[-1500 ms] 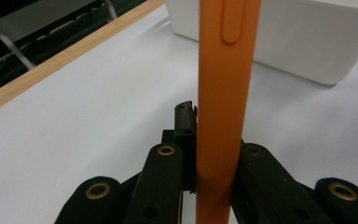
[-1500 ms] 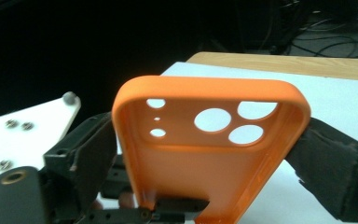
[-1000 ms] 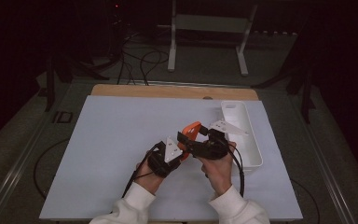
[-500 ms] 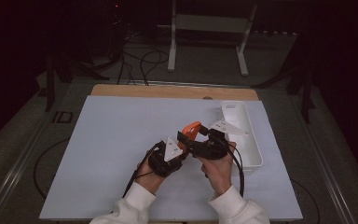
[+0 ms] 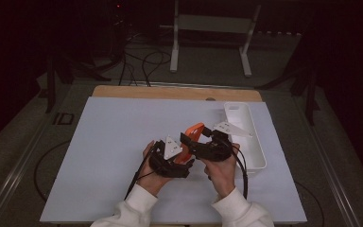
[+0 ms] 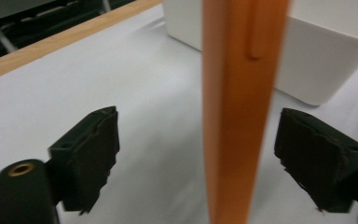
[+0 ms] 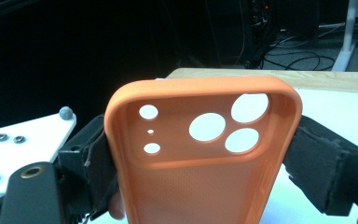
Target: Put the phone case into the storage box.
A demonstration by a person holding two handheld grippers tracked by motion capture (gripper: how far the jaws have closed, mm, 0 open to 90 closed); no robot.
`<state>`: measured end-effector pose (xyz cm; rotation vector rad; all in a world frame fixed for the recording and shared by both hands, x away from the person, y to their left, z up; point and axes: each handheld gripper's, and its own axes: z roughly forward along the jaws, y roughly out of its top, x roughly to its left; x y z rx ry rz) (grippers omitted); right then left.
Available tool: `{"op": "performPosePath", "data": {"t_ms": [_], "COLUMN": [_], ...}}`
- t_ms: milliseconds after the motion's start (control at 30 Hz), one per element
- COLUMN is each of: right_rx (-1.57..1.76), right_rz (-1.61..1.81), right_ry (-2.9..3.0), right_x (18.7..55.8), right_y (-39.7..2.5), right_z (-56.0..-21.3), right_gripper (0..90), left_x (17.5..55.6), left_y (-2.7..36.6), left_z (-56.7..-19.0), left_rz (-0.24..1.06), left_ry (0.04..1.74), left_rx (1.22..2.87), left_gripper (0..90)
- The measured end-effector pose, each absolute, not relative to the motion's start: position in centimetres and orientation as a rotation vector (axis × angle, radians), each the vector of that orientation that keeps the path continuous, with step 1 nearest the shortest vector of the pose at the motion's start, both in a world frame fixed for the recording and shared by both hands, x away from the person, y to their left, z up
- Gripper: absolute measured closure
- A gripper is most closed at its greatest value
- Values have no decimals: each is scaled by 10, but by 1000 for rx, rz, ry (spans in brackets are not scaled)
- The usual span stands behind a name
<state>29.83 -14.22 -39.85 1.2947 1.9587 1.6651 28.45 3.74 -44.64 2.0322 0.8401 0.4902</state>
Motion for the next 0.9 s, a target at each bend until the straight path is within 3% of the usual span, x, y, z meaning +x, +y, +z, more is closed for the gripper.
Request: {"op": "performPosePath", "data": {"t_ms": [33,167,900], "right_rx": [1294,1293,1281], "right_rz": [1664,1665,1641], "right_ry": [1960,1954,1957], "right_x": [298,298,301], "right_y": [-142,-142,-138], "right_z": [-398,-398,-396], "right_gripper": [163,162,162], "left_x": [285,286,285], "left_y": [38,41,68], "left_z": [-446,-445,-435], "left_rz": [495,501,511], "left_ry": [843,856,866], "left_rx": [2032,2025,1989], "left_gripper": [59,8,0]}}
